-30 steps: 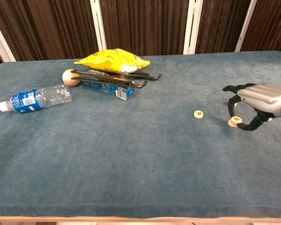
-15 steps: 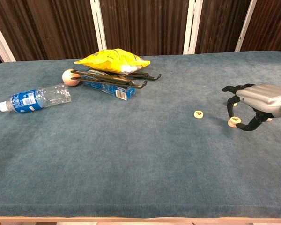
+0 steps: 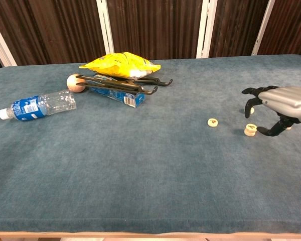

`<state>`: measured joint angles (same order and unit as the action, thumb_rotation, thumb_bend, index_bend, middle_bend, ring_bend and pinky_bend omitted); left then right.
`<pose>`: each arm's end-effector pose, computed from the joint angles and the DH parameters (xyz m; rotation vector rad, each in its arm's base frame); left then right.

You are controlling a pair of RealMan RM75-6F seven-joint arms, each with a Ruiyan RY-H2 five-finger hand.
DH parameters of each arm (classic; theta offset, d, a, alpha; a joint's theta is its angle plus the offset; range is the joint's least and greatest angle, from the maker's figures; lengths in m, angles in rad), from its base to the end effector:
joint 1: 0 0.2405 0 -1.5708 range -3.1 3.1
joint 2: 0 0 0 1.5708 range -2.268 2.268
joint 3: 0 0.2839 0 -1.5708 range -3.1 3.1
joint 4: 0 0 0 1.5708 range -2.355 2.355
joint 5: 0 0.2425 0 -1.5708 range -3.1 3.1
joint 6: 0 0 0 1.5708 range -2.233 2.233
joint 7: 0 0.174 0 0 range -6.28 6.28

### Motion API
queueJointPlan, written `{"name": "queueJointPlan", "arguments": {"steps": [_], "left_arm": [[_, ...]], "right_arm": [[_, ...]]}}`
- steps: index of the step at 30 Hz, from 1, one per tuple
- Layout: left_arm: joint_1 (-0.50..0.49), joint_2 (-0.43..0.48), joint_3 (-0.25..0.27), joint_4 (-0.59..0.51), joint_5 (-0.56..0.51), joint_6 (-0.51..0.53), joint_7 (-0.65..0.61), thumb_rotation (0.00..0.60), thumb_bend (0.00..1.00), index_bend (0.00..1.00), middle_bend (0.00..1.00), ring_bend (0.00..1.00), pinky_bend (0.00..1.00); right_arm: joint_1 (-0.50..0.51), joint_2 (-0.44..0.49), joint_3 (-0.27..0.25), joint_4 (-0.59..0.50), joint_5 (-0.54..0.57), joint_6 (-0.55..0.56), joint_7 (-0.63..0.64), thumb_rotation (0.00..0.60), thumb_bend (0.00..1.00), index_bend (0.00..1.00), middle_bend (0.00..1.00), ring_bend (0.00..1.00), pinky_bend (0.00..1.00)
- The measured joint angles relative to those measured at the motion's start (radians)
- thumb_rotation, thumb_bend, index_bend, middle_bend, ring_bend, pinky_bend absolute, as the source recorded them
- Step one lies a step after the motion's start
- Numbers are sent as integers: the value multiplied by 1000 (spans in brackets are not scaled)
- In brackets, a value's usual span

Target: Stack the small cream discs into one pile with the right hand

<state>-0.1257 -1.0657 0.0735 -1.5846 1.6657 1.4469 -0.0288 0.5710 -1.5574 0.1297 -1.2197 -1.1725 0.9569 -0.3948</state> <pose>-0.3424 0.1965 0.1270 -1.6505 -0.8907 -0.8622 -0.2933 -0.3895 -0.0368 1.7674 -0.8174 0.6014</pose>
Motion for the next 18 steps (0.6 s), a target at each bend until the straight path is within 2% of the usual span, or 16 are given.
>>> {"name": "queueJointPlan", "arguments": {"steps": [4,8,18], "left_arm": [[2,0,0,3,0,3,-2,600,472,0,0,0,37],[1,-2,2,3,5,2,0,600,472,0,0,0,37],[-1,-6,-1,2,-4,-5,12,600,473,0,0,0,37]], "right_arm": [[-28,35,-9,-9,-22,45,28,600,471,445,40,0,0],[-37,48,-13,23,-14,28,53,600,470,454,41,0,0],[-20,-8,-9,206,26,-70,98,600,471,508,41,0,0]]}}
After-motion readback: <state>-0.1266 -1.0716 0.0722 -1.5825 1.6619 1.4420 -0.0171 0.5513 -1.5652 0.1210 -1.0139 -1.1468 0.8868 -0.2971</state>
